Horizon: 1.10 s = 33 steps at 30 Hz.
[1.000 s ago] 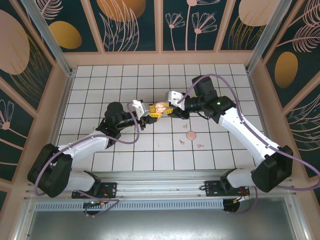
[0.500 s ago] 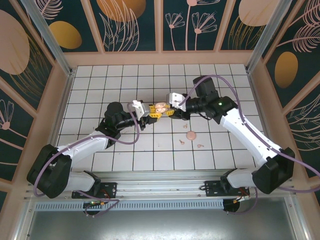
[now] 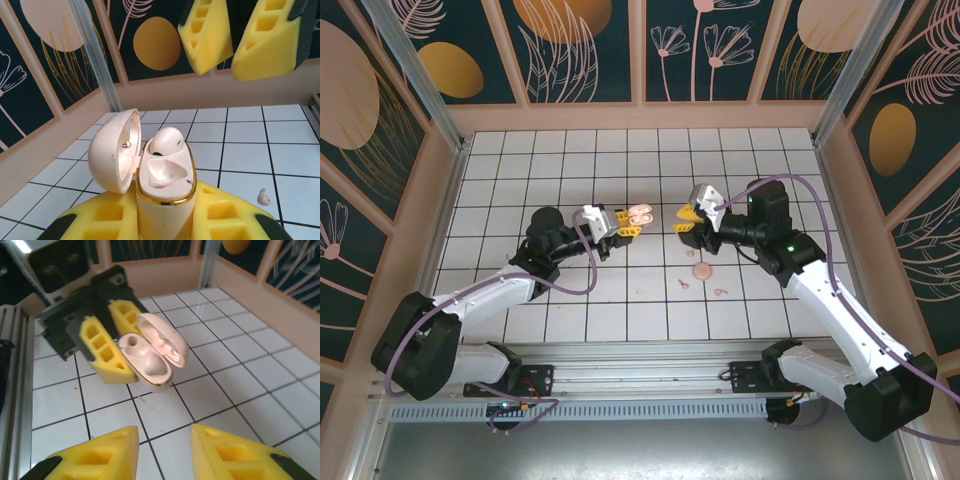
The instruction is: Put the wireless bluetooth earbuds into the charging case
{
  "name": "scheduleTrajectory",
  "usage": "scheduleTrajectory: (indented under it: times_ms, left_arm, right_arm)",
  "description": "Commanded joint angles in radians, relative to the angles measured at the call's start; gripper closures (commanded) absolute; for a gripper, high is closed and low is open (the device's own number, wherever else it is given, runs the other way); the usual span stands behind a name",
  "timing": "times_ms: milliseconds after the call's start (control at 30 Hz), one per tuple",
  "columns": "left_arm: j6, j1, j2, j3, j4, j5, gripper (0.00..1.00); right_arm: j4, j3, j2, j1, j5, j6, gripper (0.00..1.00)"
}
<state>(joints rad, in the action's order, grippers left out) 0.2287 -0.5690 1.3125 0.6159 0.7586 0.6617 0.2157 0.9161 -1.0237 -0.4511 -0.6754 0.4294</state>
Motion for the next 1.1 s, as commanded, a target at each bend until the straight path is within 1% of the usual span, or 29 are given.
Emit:
scheduleTrajectory:
  times_ms: [0,133,267,433,533,800,1067]
  left_arm:
    - [-0.014,-0.003,-0.010,-0.041,0.067,-0.027,0.89]
    - [-0.049,-0.004,-0.001,-0.072,0.107,-0.052,0.89]
    - [-0.079,-0.003,0.018,-0.100,0.154,-0.065,0.89]
    - [-0.116,-0.003,0.039,-0.115,0.197,-0.085,0.89]
    - [-0.132,-0.003,0.048,-0.124,0.215,-0.095,0.89]
    - [-0.160,-0.002,0.070,-0.155,0.247,-0.125,0.89]
    - [-0.230,-0.004,0.110,-0.183,0.326,-0.151,0.89]
  right_arm:
    - [-0.058,-0.029,0.008,0.007,0.101,-0.242,0.67]
    - [-0.010,-0.023,-0.021,0.009,0.230,-0.422,0.67]
    - [0.075,0.022,-0.085,0.018,0.327,-0.544,0.68]
    - [0.177,0.092,-0.193,0.029,0.374,-0.649,0.68]
    - [0.246,0.157,-0.275,0.041,0.391,-0.679,0.68]
    - [0.468,0.363,-0.527,0.068,0.504,-0.735,0.64]
    - [0.598,0.489,-0.707,0.070,0.603,-0.747,0.61]
